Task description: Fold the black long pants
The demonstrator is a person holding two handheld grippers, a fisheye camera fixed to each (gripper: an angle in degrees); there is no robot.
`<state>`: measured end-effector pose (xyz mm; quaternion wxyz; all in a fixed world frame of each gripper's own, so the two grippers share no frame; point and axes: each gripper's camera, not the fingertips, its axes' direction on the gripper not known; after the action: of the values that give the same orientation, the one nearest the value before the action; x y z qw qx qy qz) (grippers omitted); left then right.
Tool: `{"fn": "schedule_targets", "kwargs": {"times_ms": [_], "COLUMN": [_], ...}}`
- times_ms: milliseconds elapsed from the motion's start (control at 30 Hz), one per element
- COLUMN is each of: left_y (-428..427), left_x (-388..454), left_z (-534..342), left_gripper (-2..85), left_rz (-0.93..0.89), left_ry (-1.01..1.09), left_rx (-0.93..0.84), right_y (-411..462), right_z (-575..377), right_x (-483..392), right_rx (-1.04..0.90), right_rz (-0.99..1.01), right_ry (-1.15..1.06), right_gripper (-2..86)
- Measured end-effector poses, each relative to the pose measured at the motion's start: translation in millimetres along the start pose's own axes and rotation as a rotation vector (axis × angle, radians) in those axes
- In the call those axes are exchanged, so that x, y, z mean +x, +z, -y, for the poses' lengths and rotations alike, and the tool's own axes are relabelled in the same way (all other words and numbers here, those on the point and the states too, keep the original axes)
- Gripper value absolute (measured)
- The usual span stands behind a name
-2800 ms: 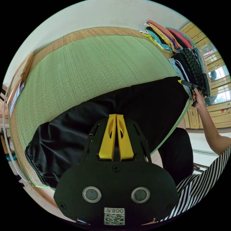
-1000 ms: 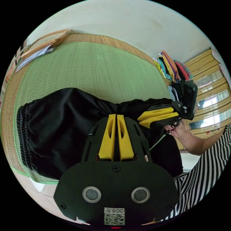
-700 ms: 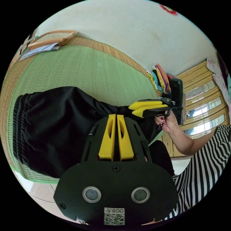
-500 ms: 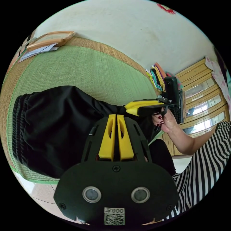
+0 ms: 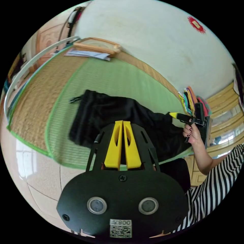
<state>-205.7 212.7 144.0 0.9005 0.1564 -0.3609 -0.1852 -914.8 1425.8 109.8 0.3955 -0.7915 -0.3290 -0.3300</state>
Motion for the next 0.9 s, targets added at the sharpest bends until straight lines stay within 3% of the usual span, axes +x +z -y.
{"fn": "schedule_targets", "kwargs": {"times_ms": [133,367,733,900], "left_y": [1.2,8.3,4.1,-22.3], "left_x": [-31.5,-31.8,-20.0,-3.4], "left_z": [-10.5,-24.9,-31.2,-20.5], "left_gripper": [0.1,0.1,0.1,0.1], "left_rz": [0.16,0.172,0.165,0.146], "left_ry": [-0.063,-0.066,-0.06,-0.023], "left_rx": [-0.075,-0.094,-0.089,0.038], "right_y": [-12.2,-25.9,24.9,33.9], "right_z": [12.9,39.0,68.7,67.9], "right_x": [17.1,56.1,124.0,134.2], "right_rx": [0.053,0.111,-0.016,-0.01], "right_rz": [0.026,-0.002,-0.06,-0.05], "right_ry": [0.04,0.123,0.239,0.239], "right_gripper": [0.6,0.4,0.3,0.4]}}
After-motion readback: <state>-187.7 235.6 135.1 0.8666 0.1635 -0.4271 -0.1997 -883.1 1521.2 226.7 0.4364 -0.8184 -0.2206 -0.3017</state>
